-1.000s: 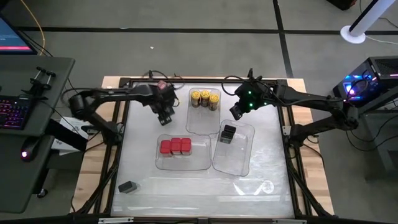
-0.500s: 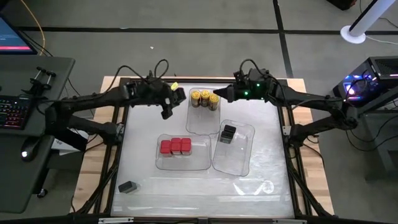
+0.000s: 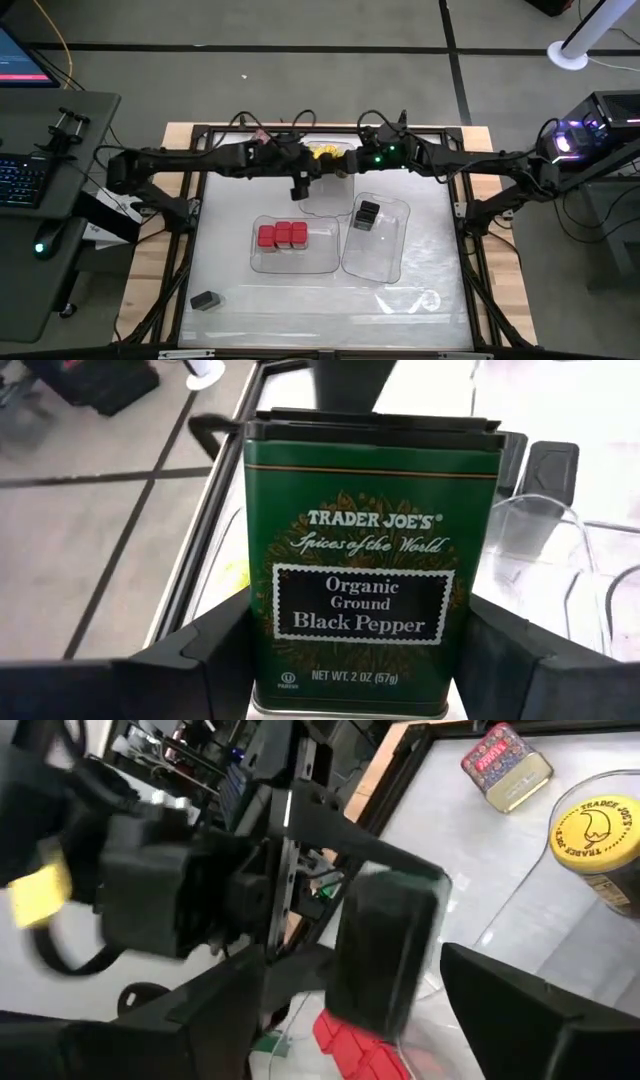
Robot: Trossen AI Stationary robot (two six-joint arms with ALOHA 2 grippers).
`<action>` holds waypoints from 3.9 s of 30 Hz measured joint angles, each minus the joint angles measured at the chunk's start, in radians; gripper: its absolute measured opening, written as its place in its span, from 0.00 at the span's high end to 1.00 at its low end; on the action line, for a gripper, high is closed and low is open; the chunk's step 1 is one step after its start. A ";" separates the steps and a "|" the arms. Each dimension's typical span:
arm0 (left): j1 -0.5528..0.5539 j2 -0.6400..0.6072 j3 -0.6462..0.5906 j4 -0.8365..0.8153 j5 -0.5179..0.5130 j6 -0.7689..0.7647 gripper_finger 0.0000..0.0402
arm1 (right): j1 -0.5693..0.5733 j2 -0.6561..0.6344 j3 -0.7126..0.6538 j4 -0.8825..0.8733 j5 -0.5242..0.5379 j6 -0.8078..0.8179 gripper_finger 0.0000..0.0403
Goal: Sort spices by type
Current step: Put the top green seasoning can into the right transparent bin, then adjust the green seasoning can in the right transparent bin
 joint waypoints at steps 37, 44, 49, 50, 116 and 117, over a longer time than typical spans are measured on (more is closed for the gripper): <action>-0.007 0.018 0.113 -0.252 -0.102 0.030 0.26 | -0.094 -0.047 -0.001 -0.133 0.046 -0.039 0.69; 0.094 -0.117 0.041 -0.448 -0.099 -0.124 0.25 | -0.160 -0.161 -0.001 -0.289 -0.057 -0.107 0.69; 0.168 -0.304 -0.177 -0.235 -0.034 -0.252 0.25 | -0.055 -0.266 -0.001 -0.574 -0.151 -0.132 0.69; 0.178 -0.335 -0.220 -0.185 -0.029 -0.280 0.25 | -0.015 -0.283 -0.001 -0.635 -0.156 -0.131 0.69; 0.237 -0.504 -0.361 -0.081 -0.031 -0.375 0.25 | 0.326 0.313 0.446 -1.252 0.163 -0.799 0.49; 0.237 -0.504 -0.361 -0.095 -0.032 -0.372 0.25 | 0.327 0.284 0.404 -1.255 0.167 -0.780 0.54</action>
